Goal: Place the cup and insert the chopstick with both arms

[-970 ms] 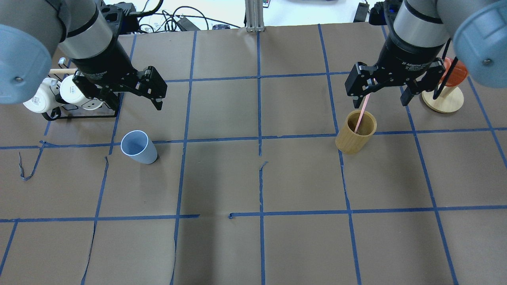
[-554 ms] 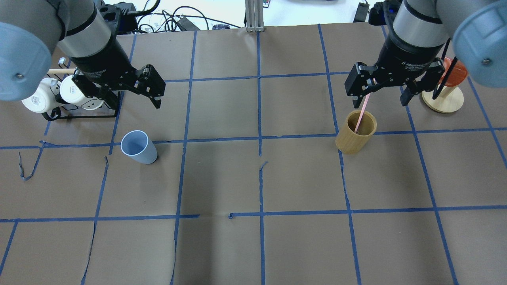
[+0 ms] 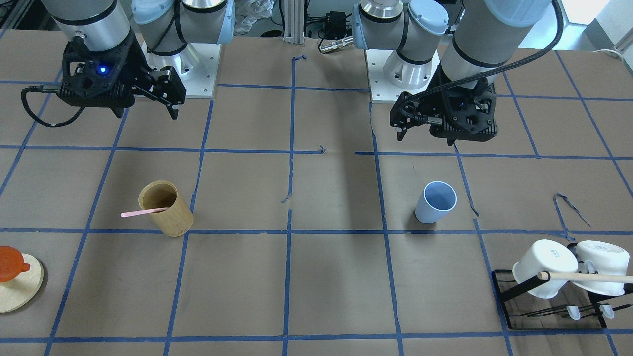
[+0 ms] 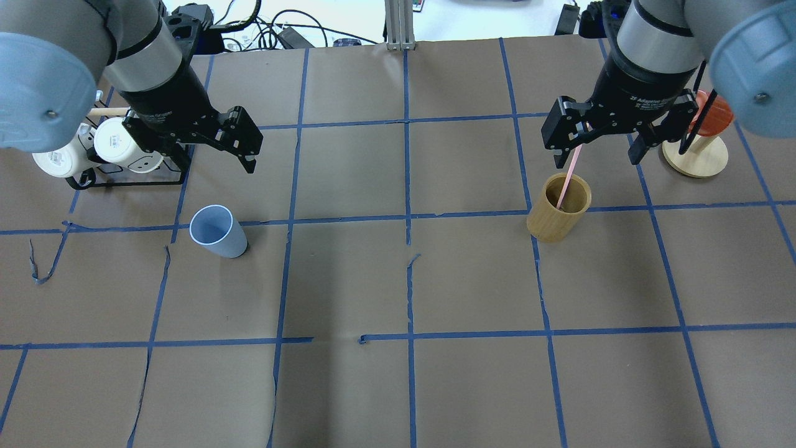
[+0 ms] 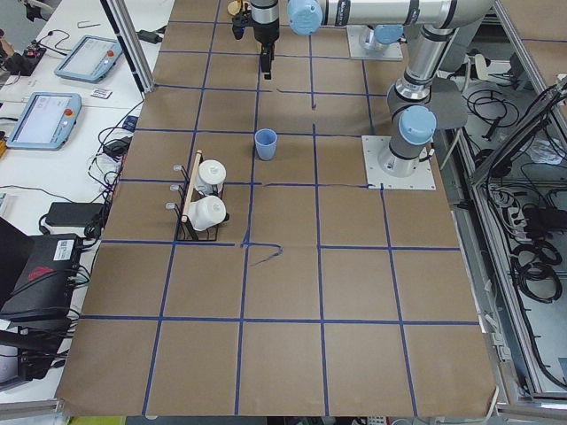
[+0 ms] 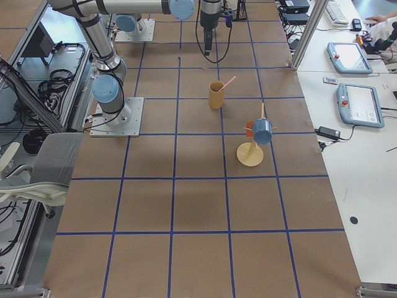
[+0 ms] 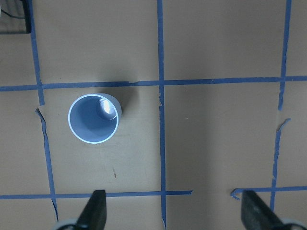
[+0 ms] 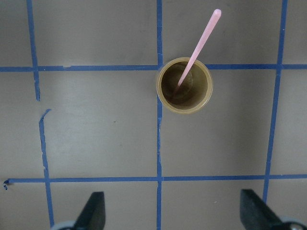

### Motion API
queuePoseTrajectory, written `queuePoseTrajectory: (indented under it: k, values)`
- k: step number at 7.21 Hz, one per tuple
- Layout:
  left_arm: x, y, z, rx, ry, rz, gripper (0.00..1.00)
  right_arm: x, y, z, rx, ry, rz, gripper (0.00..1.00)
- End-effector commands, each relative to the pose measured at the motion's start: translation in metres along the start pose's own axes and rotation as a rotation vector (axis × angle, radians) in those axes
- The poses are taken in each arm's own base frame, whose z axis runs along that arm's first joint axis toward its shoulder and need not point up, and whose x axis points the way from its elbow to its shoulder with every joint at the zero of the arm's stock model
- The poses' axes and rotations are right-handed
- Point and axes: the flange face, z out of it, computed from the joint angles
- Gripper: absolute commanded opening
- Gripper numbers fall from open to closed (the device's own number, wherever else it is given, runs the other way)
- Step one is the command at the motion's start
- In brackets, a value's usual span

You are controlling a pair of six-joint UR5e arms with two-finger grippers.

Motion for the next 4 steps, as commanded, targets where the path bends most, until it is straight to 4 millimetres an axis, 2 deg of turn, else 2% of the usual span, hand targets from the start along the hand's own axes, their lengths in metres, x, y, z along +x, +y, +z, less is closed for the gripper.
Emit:
queuePoseTrajectory:
  k: [1, 2, 3, 4]
  values:
    - [-0.017, -0.036, 0.046, -0.05, -0.014, 0.006, 1.0, 0.0, -0.001, -0.001, 0.007, -0.001, 0.0, 1.0]
    - [-0.044, -0.065, 0.084, -0.03, -0.047, -0.016, 1.0, 0.003, -0.005, 0.001, 0.007, -0.011, 0.003, 1.0]
    - [-0.066, -0.075, 0.125, -0.056, -0.04, -0.034, 1.0, 0.004, -0.017, 0.008, 0.033, -0.001, -0.001, 1.0]
    - [-0.077, -0.065, 0.166, -0.121, -0.025, -0.058, 1.0, 0.005, -0.032, 0.009, 0.097, 0.003, -0.005, 1.0]
